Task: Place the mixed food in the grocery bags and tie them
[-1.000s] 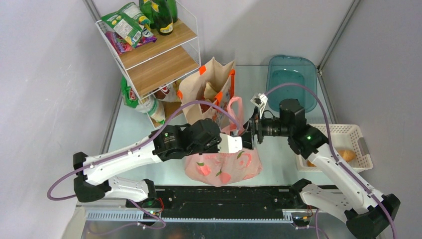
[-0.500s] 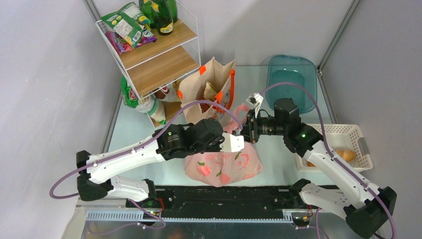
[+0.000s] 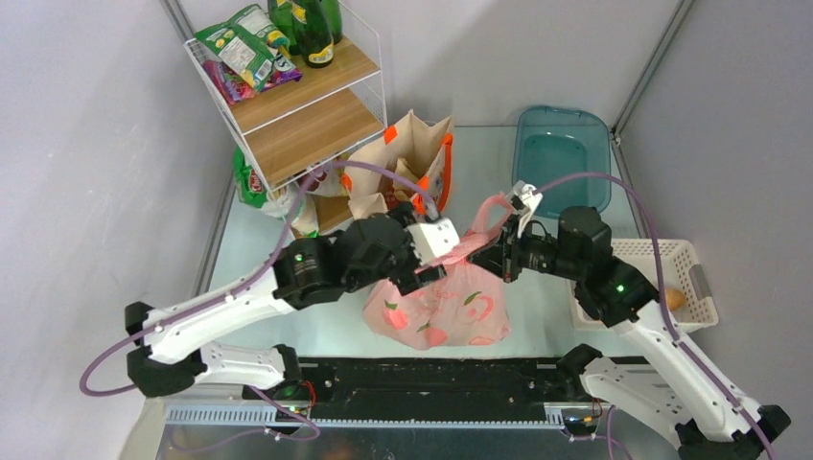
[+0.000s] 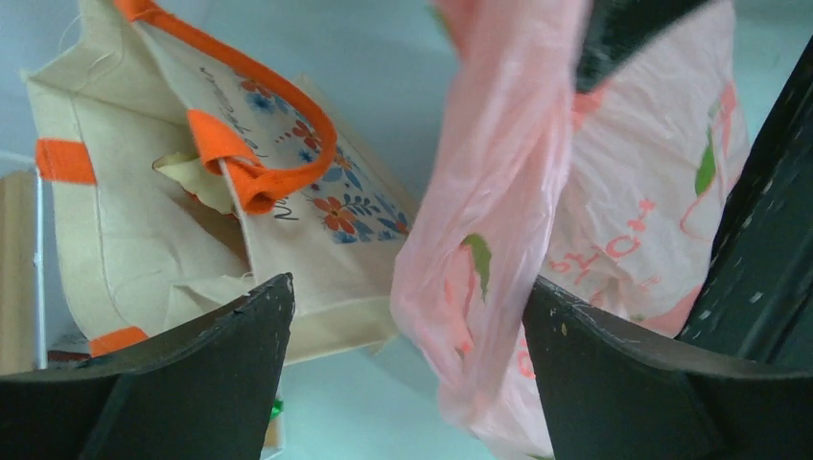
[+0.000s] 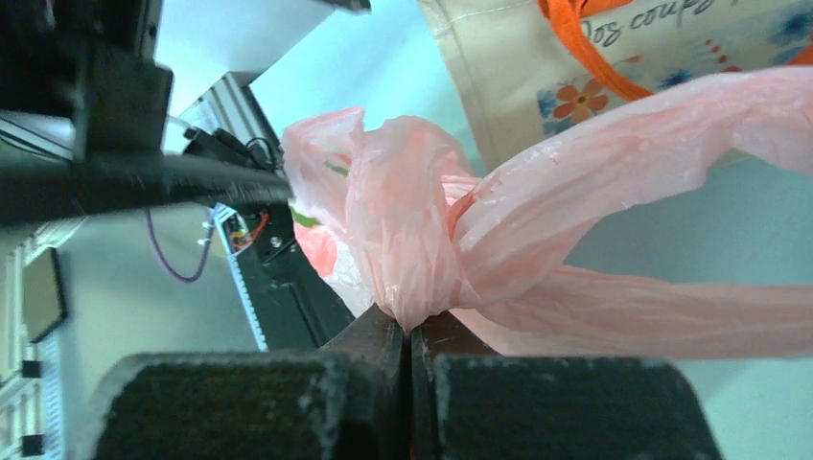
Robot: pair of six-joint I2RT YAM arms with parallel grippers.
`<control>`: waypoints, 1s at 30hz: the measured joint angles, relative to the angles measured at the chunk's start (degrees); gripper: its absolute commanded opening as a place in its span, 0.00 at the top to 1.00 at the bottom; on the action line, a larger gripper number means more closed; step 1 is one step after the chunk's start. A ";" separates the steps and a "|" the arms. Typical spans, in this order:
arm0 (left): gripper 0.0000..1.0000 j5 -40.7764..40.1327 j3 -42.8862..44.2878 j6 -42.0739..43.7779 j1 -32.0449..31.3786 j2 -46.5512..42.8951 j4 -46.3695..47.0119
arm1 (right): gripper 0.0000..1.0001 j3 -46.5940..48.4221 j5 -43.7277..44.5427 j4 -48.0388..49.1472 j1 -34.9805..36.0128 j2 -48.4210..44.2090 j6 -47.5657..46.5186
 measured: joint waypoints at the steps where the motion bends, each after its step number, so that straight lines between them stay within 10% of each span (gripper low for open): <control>1: 0.08 1.66 0.02 -2.16 1.40 -1.07 1.31 | 1.00 0.00 0.90 -0.48 0.00 -1.01 -0.63; 7: 0.08 14.34 1.49 -13.16 14.16 -3.93 6.40 | 1.00 0.00 1.57 -3.10 0.00 -2.36 -4.83; 30: 0.16 36.09 12.07 -38.07 19.82 11.69 18.64 | 1.00 -0.28 -8.48 -4.52 2.27 -0.26 -9.09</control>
